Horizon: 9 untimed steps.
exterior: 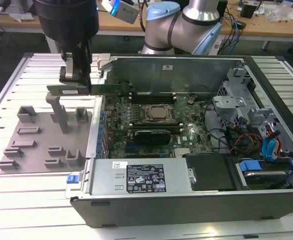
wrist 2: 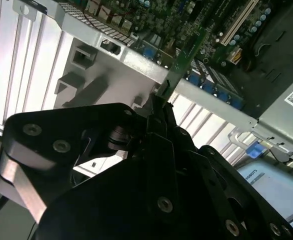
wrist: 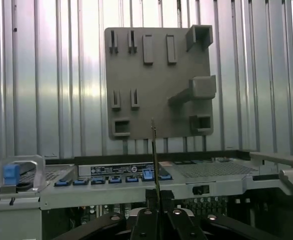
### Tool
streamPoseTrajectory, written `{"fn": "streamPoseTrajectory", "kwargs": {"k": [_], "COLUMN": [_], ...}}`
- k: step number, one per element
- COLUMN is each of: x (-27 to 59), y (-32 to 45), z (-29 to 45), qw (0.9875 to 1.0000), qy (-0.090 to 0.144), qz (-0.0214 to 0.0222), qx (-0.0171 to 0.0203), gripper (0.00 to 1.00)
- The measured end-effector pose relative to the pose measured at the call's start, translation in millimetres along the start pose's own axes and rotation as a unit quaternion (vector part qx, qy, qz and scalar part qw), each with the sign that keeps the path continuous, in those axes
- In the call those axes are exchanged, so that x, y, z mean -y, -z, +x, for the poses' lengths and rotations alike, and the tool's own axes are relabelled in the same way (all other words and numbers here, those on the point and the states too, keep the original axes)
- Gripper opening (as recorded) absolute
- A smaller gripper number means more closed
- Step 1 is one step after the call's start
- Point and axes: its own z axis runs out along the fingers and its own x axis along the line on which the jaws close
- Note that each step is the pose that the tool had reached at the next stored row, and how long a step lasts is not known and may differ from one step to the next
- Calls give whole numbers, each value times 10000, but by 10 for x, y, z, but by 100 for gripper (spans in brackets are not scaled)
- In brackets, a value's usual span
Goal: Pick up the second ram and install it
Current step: 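Pick up the second ram and move it above second insertion slot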
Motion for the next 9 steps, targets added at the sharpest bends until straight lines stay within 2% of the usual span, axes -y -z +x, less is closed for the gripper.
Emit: {"fn": "streamPoseTrajectory", "kwargs": {"k": [2, 9], "x": [119, 376], "y": [6, 17], "z": [-4, -13], "qw": [10000, 10000], "qy": [-1, -2], "qz": [0, 1], "qx": [-6, -19], "gripper": [11, 11]}}
